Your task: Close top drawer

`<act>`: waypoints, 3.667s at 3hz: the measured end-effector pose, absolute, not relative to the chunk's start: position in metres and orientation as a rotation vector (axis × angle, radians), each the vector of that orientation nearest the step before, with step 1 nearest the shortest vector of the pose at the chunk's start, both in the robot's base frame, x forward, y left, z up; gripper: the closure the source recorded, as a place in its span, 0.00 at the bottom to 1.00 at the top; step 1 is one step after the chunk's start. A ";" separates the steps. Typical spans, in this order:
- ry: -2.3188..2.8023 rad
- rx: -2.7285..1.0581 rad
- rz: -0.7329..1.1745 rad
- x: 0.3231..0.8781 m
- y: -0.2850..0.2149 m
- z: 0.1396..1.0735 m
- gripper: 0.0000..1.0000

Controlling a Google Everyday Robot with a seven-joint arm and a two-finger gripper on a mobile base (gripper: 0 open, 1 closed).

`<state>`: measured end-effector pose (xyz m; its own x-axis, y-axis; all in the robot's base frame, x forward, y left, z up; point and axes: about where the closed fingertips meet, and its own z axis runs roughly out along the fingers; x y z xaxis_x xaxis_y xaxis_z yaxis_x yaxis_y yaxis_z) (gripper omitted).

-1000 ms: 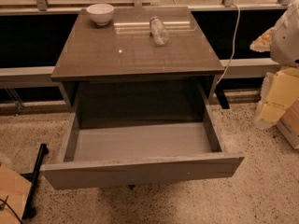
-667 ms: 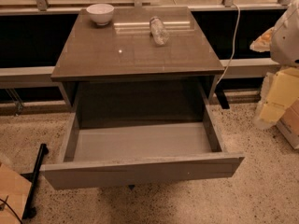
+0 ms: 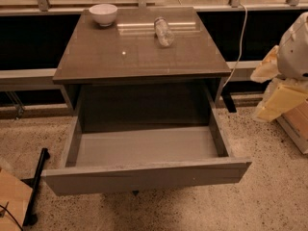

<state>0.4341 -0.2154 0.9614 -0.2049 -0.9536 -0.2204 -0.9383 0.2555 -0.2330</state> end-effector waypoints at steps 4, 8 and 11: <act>2.228 -1.883 0.245 0.391 -0.229 0.842 1.00; 2.359 -1.810 0.443 0.387 -0.219 0.702 1.00; 2.337 -1.759 0.484 0.447 -0.226 0.635 1.00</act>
Offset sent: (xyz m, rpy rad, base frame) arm -0.0471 -0.0068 -0.1261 0.1058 0.2218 0.1642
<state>0.4467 -0.2258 0.6347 -0.2858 -0.8994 -0.3308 -0.9568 0.2485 0.1511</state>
